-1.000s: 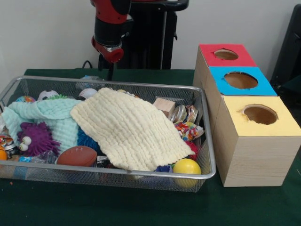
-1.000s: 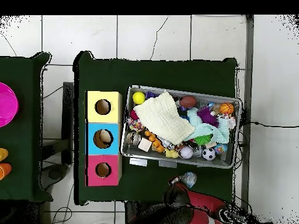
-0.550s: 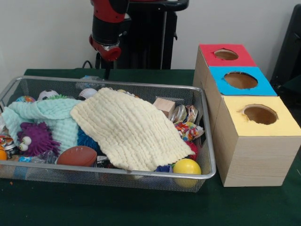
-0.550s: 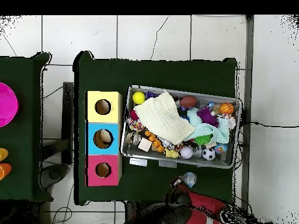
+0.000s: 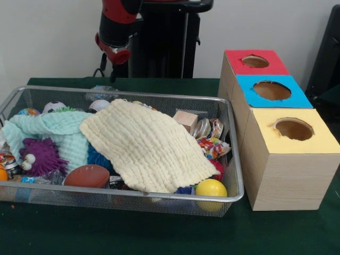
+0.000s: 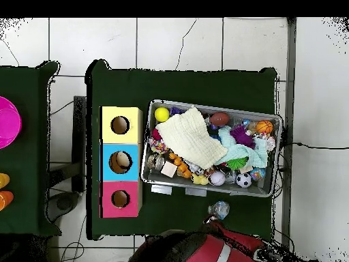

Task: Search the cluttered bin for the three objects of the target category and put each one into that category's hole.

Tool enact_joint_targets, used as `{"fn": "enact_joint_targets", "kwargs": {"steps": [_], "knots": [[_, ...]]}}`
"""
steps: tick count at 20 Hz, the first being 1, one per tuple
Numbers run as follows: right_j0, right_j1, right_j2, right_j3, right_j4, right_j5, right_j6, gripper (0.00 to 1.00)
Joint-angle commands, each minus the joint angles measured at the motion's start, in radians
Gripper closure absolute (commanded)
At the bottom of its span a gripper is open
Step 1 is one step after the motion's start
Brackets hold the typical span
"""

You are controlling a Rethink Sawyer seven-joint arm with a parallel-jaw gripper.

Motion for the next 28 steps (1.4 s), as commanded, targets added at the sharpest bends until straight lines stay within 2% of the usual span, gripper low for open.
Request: {"fn": "enact_joint_targets", "kwargs": {"steps": [1,4,10,14,21,25,28], "knots": [[0.014,0.041,0.025,-0.151,0.053,-0.096,0.093,0.0],[0.002,0.041,0.036,-0.142,0.042,-0.145,0.098,0.0],[-0.027,0.036,0.051,-0.104,-0.001,-0.306,0.099,0.0],[-0.046,0.023,0.065,-0.091,-0.015,-0.344,0.089,0.0],[-0.069,-0.02,0.086,-0.066,-0.03,-0.338,0.078,0.0],[-0.067,0.011,0.09,-0.085,-0.019,-0.345,0.075,0.0],[-0.074,-0.002,0.106,-0.085,-0.02,-0.304,0.069,0.0]]}}
